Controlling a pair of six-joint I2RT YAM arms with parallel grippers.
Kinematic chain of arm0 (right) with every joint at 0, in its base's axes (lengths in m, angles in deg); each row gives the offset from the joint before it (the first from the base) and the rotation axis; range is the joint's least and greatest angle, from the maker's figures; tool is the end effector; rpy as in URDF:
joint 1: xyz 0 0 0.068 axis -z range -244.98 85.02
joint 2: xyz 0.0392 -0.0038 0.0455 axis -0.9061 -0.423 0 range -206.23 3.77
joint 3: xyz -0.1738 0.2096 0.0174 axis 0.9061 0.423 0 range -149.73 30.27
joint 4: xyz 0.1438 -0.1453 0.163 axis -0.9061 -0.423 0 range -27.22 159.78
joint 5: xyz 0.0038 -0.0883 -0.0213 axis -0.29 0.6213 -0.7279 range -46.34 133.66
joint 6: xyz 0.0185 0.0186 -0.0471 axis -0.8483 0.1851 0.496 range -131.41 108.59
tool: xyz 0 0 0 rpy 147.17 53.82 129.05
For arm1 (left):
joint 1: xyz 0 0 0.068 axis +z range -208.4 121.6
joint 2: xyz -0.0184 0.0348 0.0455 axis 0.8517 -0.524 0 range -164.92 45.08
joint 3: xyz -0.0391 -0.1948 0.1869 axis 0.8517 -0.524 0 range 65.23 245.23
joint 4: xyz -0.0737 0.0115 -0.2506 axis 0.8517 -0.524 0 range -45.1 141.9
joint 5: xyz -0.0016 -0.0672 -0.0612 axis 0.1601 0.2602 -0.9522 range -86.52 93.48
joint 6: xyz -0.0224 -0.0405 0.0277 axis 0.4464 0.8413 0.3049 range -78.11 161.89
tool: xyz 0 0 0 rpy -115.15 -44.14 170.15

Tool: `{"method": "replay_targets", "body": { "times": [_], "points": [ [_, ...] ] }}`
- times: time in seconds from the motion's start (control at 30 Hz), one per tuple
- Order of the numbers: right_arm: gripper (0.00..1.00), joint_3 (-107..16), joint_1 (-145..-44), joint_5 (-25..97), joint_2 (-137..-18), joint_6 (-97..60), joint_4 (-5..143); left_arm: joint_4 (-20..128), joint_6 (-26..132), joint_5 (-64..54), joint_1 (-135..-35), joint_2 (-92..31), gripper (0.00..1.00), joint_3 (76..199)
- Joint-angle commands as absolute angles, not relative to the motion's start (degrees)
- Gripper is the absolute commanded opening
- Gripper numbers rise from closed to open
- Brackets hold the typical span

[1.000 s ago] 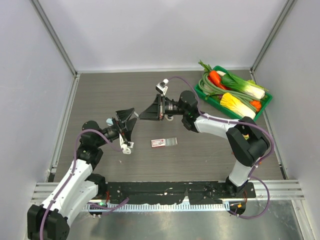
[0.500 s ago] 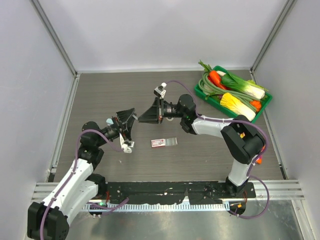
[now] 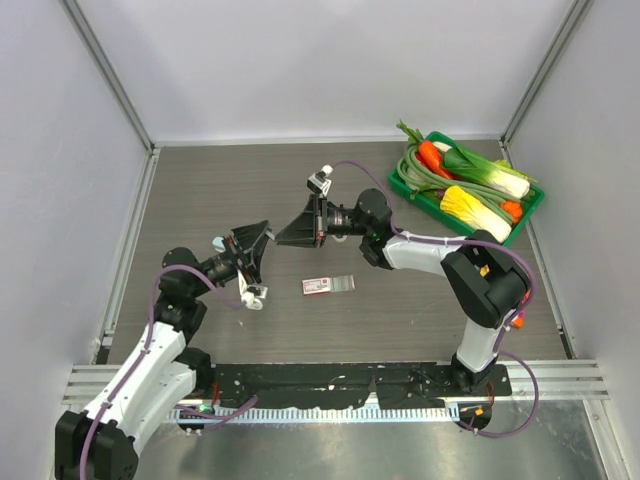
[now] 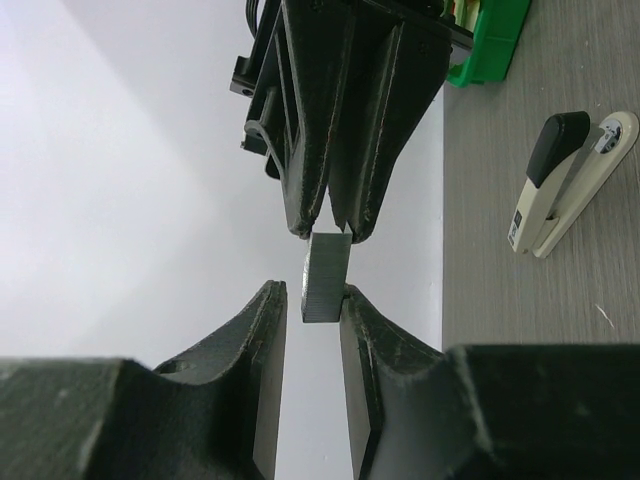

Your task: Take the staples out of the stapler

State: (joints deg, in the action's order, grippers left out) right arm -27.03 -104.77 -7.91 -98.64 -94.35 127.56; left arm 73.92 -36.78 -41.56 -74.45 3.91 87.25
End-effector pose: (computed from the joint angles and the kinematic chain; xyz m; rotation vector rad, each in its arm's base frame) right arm 0.2787 0.2685 0.2612 -0.3224 1.9177 2.2112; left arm 0.1578 -0.0715 0.2685 1.4568 0.5041 0.2716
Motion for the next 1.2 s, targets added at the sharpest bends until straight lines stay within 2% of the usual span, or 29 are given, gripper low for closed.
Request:
{"method": "replay_targets", "body": {
  "times": [0.0, 0.27, 0.33, 0.4, 0.5, 0.53, 0.67, 0.73, 0.8, 0.9, 1.07, 1.17],
  "points": [
    [0.07, -27.7, -105.1, -7.2, -99.1, -94.7, 131.0, 76.0, -37.1, -43.3, -74.7, 5.5, 0.31, 86.9],
    [0.07, -28.0, -105.1, -6.6, -100.6, -96.5, 132.8, 74.0, -38.4, -43.6, -74.7, 6.0, 0.26, 86.8],
    [0.07, -28.2, -105.2, -6.6, -100.7, -96.8, 133.2, 73.7, -38.8, -43.5, -74.7, 6.1, 0.22, 86.9],
    [0.07, -28.1, -105.2, -6.7, -100.8, -97.1, 133.5, 73.3, -38.9, -43.2, -74.7, 6.0, 0.11, 86.9],
    [0.08, -28.1, -105.1, -7.0, -100.7, -96.6, 133.1, 70.0, -38.8, -42.3, -74.7, 6.1, 0.04, 88.2],
    [0.12, -28.2, -105.1, -7.2, -100.7, -96.0, 132.4, 68.1, -38.9, -42.1, -74.7, 6.2, 0.04, 88.8],
    [0.26, -29.3, -103.2, -7.5, -98.8, -87.5, 123.1, 50.0, -39.6, -39.3, -74.7, 5.5, 0.02, 94.7],
    [0.33, -31.4, -101.1, -7.4, -97.4, -80.3, 113.6, 43.0, -38.8, -36.0, -74.7, 4.3, 0.02, 97.6],
    [0.43, -34.0, -98.5, -7.3, -96.3, -76.2, 105.8, 30.5, -35.5, -32.1, -74.7, 0.2, 0.00, 103.6],
    [0.53, -37.8, -95.6, -6.9, -95.8, -69.4, 96.8, 15.5, -26.0, -29.1, -74.7, -7.9, 0.00, 113.5],
    [0.60, -43.6, -95.4, -0.4, -93.1, -48.8, 76.9, -9.6, -22.4, -32.0, -74.7, -17.8, 0.00, 127.3],
    [0.64, -42.4, -95.9, 1.3, -90.5, -43.1, 75.1, -19.4, -23.6, -39.1, -74.7, -20.2, 0.00, 131.4]
  ]
}}
